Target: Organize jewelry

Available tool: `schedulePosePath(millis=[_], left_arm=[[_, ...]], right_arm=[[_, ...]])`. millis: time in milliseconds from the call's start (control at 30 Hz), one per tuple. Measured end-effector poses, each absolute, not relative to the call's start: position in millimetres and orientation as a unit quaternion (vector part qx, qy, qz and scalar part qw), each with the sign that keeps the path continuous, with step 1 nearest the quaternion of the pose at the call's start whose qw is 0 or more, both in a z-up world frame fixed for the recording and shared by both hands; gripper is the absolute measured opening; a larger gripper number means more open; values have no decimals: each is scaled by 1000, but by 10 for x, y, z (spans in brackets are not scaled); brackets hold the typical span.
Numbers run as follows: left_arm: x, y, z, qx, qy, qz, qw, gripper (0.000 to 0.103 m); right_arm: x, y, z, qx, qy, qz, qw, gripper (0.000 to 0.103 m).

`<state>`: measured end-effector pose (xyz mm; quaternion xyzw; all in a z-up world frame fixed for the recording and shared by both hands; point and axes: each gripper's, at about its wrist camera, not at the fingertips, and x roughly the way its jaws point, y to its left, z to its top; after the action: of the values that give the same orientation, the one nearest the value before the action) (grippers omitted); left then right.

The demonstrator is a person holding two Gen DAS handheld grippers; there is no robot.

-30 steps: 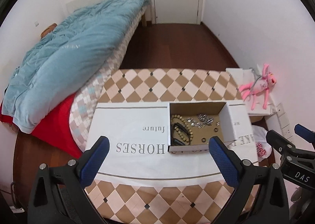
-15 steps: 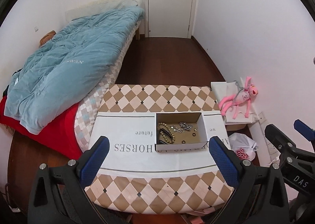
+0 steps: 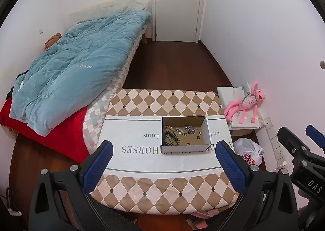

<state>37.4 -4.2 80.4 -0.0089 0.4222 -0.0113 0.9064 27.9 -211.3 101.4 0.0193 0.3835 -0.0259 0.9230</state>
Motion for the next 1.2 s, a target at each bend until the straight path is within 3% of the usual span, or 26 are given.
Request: schedulePosePath(millis=[1200], left_arm=[[1453, -45, 66, 1, 539, 7, 842, 103]], right_arm=[[1523, -2114, 140, 1, 517, -13, 856, 103]])
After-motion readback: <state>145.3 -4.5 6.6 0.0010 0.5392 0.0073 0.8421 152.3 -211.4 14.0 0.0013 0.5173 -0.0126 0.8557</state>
